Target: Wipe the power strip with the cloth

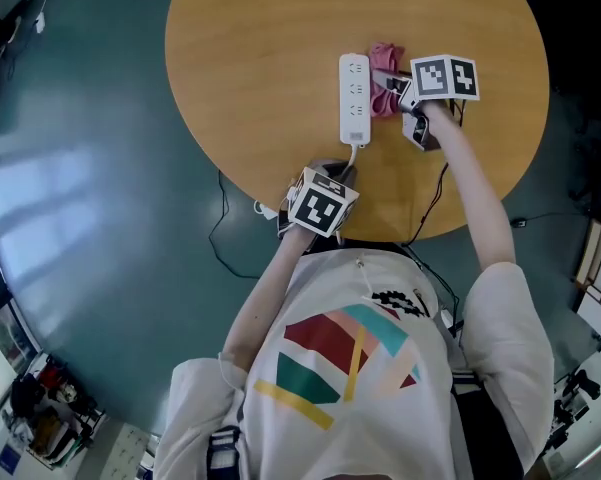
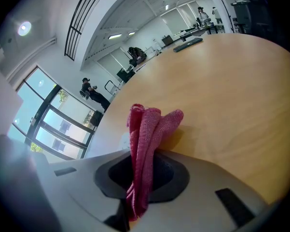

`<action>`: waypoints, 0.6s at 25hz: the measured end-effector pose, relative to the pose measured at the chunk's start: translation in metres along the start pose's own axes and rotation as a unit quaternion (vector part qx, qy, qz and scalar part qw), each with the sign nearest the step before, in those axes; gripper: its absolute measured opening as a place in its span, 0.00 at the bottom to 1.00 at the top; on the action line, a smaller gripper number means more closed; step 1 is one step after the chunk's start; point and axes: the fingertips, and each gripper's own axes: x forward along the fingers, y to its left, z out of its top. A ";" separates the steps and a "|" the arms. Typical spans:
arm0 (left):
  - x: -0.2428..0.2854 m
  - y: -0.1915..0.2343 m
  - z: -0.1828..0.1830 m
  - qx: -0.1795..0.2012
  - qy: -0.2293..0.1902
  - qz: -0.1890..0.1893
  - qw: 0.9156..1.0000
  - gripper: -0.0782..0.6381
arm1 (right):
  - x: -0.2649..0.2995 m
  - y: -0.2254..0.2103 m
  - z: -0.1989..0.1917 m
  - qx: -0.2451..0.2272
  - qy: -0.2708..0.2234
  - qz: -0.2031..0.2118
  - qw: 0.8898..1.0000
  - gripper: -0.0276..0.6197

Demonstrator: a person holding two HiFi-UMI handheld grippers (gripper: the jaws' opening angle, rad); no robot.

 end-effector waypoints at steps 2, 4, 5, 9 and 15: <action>0.001 0.013 0.012 0.001 0.002 -0.002 1.000 0.21 | 0.013 -0.004 0.028 -0.002 -0.004 -0.003 1.000 0.10; 0.000 0.018 0.016 0.000 0.005 -0.006 1.000 0.21 | 0.020 -0.006 0.045 -0.003 -0.009 -0.006 1.000 0.10; 0.000 0.019 0.016 0.000 0.005 -0.008 1.000 0.21 | 0.021 -0.006 0.049 -0.003 -0.012 -0.008 1.000 0.10; -0.003 0.024 0.011 -0.002 -0.002 -0.012 1.000 0.21 | 0.014 0.005 0.051 -0.010 -0.032 -0.011 0.999 0.10; -0.008 0.016 0.005 -0.004 -0.008 -0.002 1.000 0.21 | -0.029 0.056 0.035 -0.009 -0.058 0.046 0.997 0.10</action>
